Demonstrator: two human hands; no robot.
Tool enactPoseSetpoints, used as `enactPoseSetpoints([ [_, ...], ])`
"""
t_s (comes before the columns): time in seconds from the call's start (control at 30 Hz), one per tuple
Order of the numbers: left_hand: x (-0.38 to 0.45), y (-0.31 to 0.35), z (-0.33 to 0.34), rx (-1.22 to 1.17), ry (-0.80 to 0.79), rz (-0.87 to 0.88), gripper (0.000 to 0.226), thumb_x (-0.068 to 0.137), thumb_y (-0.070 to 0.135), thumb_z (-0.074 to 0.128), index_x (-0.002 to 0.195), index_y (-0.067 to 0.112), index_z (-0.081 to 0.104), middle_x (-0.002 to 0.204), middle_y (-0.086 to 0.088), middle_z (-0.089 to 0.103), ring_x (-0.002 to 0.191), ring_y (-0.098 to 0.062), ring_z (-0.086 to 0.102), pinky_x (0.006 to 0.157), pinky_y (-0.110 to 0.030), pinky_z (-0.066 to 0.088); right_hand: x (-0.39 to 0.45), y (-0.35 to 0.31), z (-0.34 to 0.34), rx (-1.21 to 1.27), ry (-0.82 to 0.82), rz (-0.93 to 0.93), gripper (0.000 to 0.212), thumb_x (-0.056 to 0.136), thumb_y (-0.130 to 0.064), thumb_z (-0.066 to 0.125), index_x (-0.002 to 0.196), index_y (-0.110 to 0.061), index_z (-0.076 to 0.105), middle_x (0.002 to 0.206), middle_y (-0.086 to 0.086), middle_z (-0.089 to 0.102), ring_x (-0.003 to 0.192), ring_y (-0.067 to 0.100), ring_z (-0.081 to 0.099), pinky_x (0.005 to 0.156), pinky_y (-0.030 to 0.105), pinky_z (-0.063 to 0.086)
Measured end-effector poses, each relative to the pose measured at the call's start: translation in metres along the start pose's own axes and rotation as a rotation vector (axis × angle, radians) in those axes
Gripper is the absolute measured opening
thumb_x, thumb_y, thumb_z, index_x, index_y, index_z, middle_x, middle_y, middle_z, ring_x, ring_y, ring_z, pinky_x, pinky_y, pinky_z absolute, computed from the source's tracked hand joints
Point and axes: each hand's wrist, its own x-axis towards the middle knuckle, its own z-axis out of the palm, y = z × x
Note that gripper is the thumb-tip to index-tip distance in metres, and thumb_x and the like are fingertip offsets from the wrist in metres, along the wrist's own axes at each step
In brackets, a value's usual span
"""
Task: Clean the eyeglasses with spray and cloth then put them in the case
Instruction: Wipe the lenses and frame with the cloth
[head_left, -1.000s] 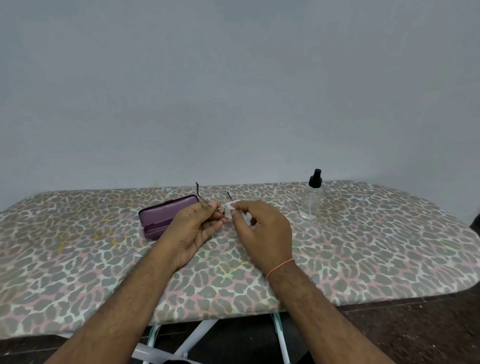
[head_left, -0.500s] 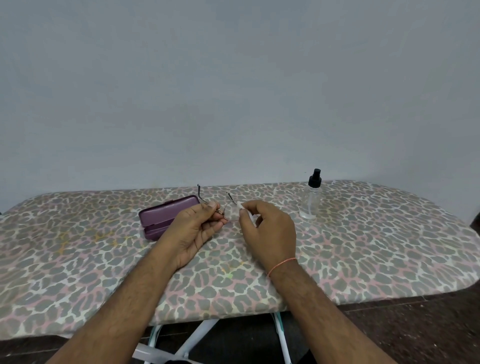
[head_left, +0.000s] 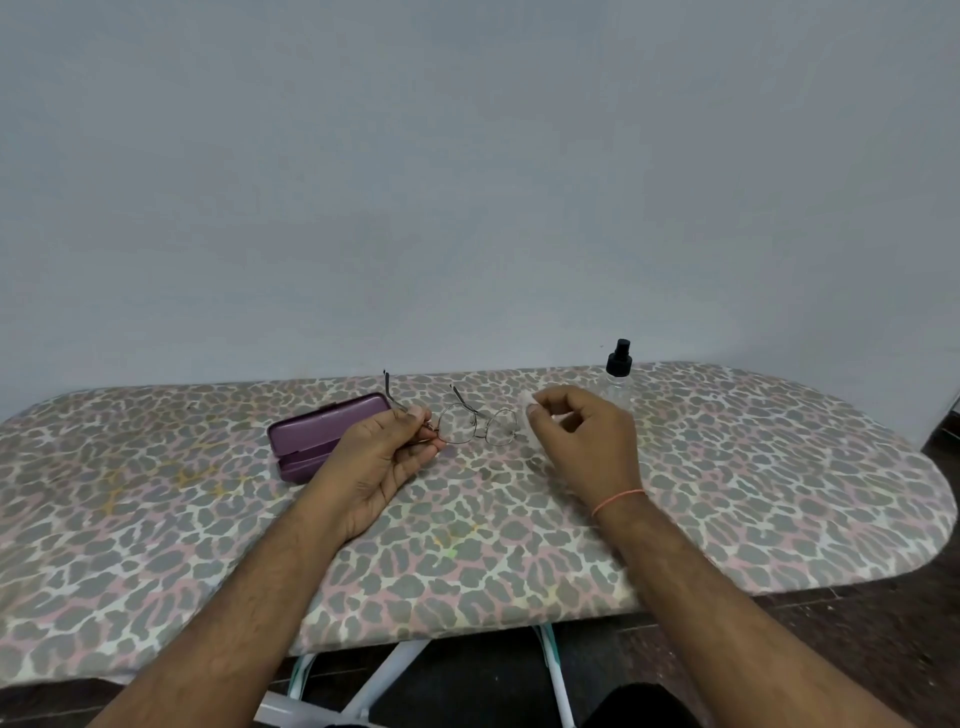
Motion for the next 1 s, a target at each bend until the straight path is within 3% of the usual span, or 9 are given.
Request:
enactPoseSetpoints([
  [0.13,0.000,0.000,0.001,0.020,0.004,-0.009,0.018,0.106,0.015,0.065,0.102,0.001,0.074,0.086,-0.011,0.078,0.080,-0.015,0.080,0.067,-0.019,0.066,-0.001,0.010,0.001,-0.089,-0.095,0.041,0.006,0.089,-0.039,0.081,0.091,-0.033,0.083,0.080,-0.017,0.077,0.069,0.001,0.071,0.073,0.028,0.061],
  [0.3,-0.002,0.002,0.001,-0.018,0.007,-0.023,0.018,0.107,0.012,0.062,0.100,0.000,0.073,0.083,-0.011,0.076,0.074,-0.014,0.081,0.066,-0.020,0.066,-0.005,0.007,0.008,-0.184,-0.208,-0.066,0.012,0.088,-0.042,0.079,0.096,-0.036,0.083,0.078,-0.022,0.075,0.068,0.001,0.069,0.070,0.027,0.059],
  [0.4,-0.003,0.003,0.002,-0.026,0.002,-0.043,0.017,0.106,0.011,0.062,0.099,0.000,0.074,0.081,-0.010,0.075,0.073,-0.014,0.080,0.070,-0.021,0.067,-0.008,0.003,0.010,-0.202,-0.179,-0.162,0.014,0.093,-0.042,0.077,0.104,-0.036,0.084,0.079,-0.030,0.071,0.066,-0.003,0.064,0.066,0.021,0.051],
  [0.53,-0.004,0.004,0.003,-0.055,0.003,-0.051,0.018,0.107,0.011,0.061,0.098,0.001,0.073,0.074,-0.007,0.076,0.070,-0.013,0.080,0.065,-0.019,0.066,-0.006,0.003,0.011,-0.272,-0.097,-0.181,0.015,0.097,-0.041,0.073,0.108,-0.035,0.081,0.102,-0.021,0.078,0.074,-0.005,0.058,0.074,0.021,0.048],
  [0.63,-0.004,0.004,0.002,-0.084,0.010,-0.050,0.017,0.107,0.011,0.061,0.098,0.002,0.073,0.073,-0.007,0.076,0.068,-0.013,0.080,0.062,-0.018,0.065,-0.007,0.002,0.010,-0.303,-0.143,-0.145,0.014,0.092,-0.041,0.073,0.101,-0.034,0.081,0.090,-0.019,0.076,0.078,0.001,0.064,0.073,0.026,0.053],
  [0.77,-0.004,0.004,0.003,-0.080,0.008,-0.050,0.017,0.107,0.011,0.062,0.099,0.001,0.073,0.075,-0.007,0.076,0.068,-0.013,0.080,0.061,-0.018,0.064,-0.011,-0.001,0.014,-0.310,-0.196,-0.238,0.015,0.093,-0.044,0.073,0.103,-0.037,0.082,0.089,-0.022,0.075,0.067,-0.010,0.055,0.065,0.014,0.040],
  [0.9,-0.004,0.004,0.004,-0.065,-0.001,-0.055,0.019,0.107,0.012,0.061,0.097,0.001,0.073,0.073,-0.006,0.076,0.068,-0.012,0.080,0.062,-0.017,0.065,-0.010,-0.003,0.012,-0.300,-0.059,-0.228,0.019,0.100,-0.041,0.070,0.113,-0.033,0.081,0.108,-0.017,0.080,0.082,-0.002,0.063,0.077,0.021,0.048],
  [1.0,-0.004,0.004,0.002,-0.074,0.001,-0.056,0.018,0.107,0.012,0.062,0.098,0.001,0.073,0.073,-0.006,0.076,0.068,-0.012,0.080,0.062,-0.018,0.065,-0.007,-0.002,0.012,-0.363,-0.098,-0.139,0.020,0.097,-0.041,0.069,0.109,-0.031,0.081,0.101,-0.014,0.080,0.089,0.009,0.071,0.081,0.028,0.056],
])
